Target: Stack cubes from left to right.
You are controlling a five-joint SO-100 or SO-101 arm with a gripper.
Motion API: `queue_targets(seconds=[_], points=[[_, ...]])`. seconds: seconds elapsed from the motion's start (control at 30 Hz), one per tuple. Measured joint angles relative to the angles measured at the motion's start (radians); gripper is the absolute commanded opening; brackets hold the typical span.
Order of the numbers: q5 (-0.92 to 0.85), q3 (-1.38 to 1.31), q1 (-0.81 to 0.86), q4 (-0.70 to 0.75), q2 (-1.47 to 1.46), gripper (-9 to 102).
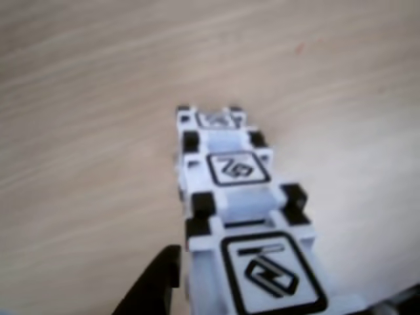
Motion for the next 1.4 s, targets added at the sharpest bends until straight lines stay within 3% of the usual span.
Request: queue_targets(seconds=[0.7,0.8,0.87,0.9,1.4], points=[[0.173,0.0,-0.35,0.0,0.0,44],[0.181,0.0,-0.373,0.0,0.0,35],[0.181,0.0,-0.388,0.0,0.0,8],[0.178,0.0,-0.388,0.0,0.0,0],[0.242,0.003,-0.393,0.0,0.0,0]])
